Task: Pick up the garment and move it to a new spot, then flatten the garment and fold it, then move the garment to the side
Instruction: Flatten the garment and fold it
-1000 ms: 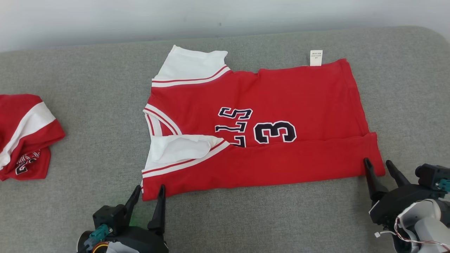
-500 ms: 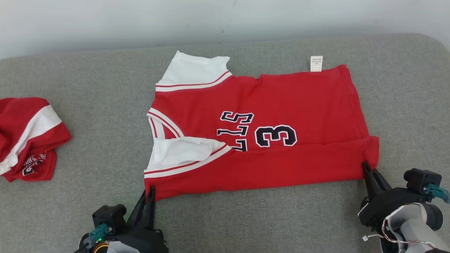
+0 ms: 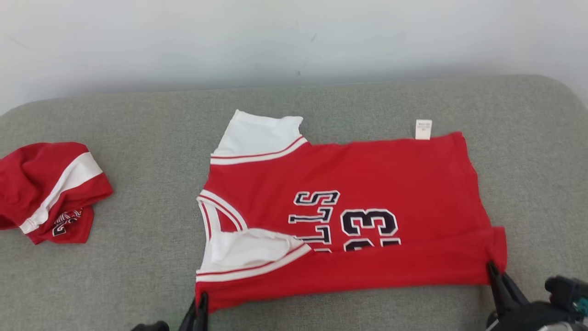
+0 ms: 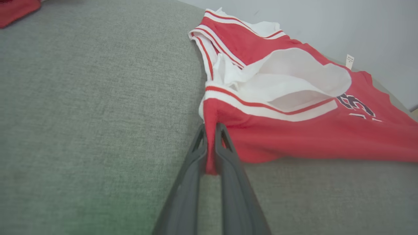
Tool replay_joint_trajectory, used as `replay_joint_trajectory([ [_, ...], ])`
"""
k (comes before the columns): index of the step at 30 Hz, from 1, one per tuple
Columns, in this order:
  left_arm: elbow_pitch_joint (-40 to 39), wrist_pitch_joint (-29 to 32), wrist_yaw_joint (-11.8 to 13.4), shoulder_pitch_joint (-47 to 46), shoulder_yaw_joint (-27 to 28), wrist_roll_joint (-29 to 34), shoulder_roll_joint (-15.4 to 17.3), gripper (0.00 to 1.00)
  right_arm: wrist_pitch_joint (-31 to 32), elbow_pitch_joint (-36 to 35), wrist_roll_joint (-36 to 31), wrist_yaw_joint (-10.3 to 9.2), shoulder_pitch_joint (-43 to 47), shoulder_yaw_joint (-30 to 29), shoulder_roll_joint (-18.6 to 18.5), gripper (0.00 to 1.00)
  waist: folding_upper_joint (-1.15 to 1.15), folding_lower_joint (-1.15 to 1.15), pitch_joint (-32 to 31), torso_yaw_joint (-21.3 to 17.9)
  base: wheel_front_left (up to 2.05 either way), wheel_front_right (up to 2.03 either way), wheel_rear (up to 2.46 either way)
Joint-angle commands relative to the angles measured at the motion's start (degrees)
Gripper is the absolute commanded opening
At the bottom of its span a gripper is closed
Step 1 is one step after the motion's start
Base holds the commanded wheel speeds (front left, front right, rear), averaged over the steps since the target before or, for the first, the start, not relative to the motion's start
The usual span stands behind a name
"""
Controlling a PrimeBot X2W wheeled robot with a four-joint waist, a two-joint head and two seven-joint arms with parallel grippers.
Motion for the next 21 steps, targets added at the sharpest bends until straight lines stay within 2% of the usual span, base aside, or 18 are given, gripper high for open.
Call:
replay_joint_trajectory([
  [1,-0.9,-0.2,0.4,1.4,0.0,0.6,-0.2,0.0,0.5,-0.8,0.1,-0.14,2.1,-0.8,-0.5,0.0,0.0,0.01,-0.3,0.3,0.0,0.0,0.0],
  [6,-1.7,-0.2,0.6,3.5,-0.3,0.2,-0.7,0.0,1.6,-3.6,-1.1,-0.14,6.0,-3.9,-0.4,0.0,0.0,0.01,-0.6,0.3,0.0,0.0,0.0],
  [7,-1.4,-0.2,0.5,3.6,-0.3,0.2,-0.8,0.0,1.7,-4.0,-1.7,-0.14,6.3,-4.5,-0.2,0.09,0.0,0.01,-0.8,0.2,0.0,0.0,0.0],
  [8,-1.2,-0.2,0.5,3.6,-0.3,0.0,-0.8,0.24,2.0,-4.4,-2.1,-0.14,6.6,-4.9,0.2,0.85,0.0,0.01,-0.9,0.0,0.0,0.0,0.0],
  [9,-1.2,-0.2,0.3,3.5,-0.1,-0.1,-1.0,0.69,2.5,-4.9,-2.0,-0.14,6.8,-5.3,1.0,1.0,0.0,0.01,-1.2,-0.1,0.0,0.0,0.0],
  [10,-1.3,-0.2,0.3,3.4,0.0,-0.1,-1.0,1.0,2.6,-5.4,-2.5,-0.14,6.7,-5.6,1.3,1.0,0.0,0.01,-1.3,-0.3,0.0,0.0,0.0],
  [15,-2.6,-0.2,0.5,2.7,1.3,1.0,-1.1,1.0,2.8,-8.0,-4.7,-0.14,6.0,-6.8,2.3,1.0,0.0,0.01,-2.3,-0.9,0.0,0.0,0.0],
  [21,-8.1,-0.2,0.7,2.6,5.9,4.0,-1.2,1.0,0.4,-13.7,-10.3,-0.14,5.9,-8.1,3.5,1.0,0.0,0.01,-3.9,-1.5,0.0,0.0,0.0],
])
